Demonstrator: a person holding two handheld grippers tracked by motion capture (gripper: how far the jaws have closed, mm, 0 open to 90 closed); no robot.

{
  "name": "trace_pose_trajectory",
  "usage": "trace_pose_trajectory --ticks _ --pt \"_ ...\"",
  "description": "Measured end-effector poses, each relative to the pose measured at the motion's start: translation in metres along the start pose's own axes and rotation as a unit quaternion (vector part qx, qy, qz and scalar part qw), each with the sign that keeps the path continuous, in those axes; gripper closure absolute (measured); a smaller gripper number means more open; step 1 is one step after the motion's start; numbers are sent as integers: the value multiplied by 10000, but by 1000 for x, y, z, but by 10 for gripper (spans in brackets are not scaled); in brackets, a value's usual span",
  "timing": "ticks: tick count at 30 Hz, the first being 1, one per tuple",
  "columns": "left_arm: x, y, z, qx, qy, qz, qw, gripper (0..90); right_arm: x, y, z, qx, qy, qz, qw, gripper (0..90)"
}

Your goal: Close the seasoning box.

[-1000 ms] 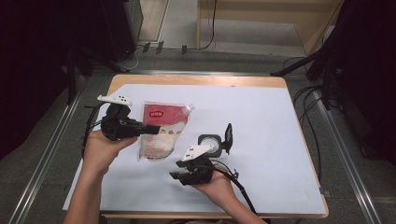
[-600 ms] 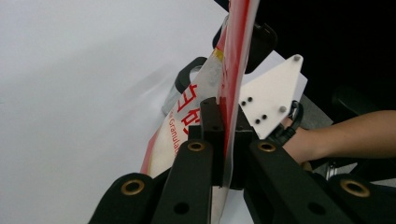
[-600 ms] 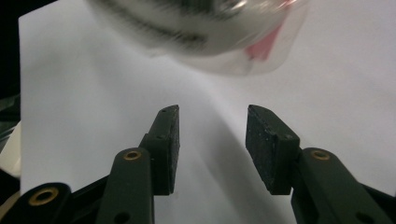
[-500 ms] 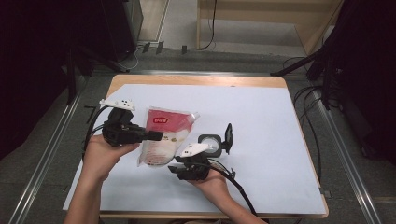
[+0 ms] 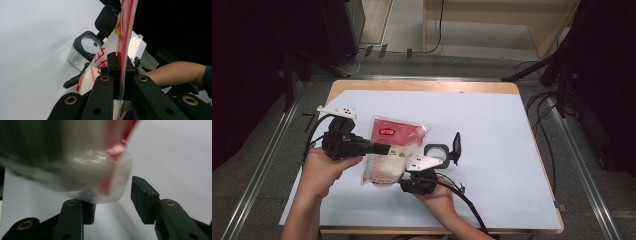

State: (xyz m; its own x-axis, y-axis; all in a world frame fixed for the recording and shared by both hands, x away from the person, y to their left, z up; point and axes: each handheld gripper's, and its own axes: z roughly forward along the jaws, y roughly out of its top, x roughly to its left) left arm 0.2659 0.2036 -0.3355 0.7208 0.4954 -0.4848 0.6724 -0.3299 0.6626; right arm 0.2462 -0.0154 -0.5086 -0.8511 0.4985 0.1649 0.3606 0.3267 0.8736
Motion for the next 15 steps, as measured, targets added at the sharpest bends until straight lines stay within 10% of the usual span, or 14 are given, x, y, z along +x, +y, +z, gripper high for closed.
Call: trace_pose_trajectory --ticks 10,15 --pt "-4 3 23 56 515 24 9987 897 16 2 -2 111 -98 -788 9968 529" --pt "-7 3 41 173 455 207 9986 878 27 4 -2 212 44 -994 9948 531"
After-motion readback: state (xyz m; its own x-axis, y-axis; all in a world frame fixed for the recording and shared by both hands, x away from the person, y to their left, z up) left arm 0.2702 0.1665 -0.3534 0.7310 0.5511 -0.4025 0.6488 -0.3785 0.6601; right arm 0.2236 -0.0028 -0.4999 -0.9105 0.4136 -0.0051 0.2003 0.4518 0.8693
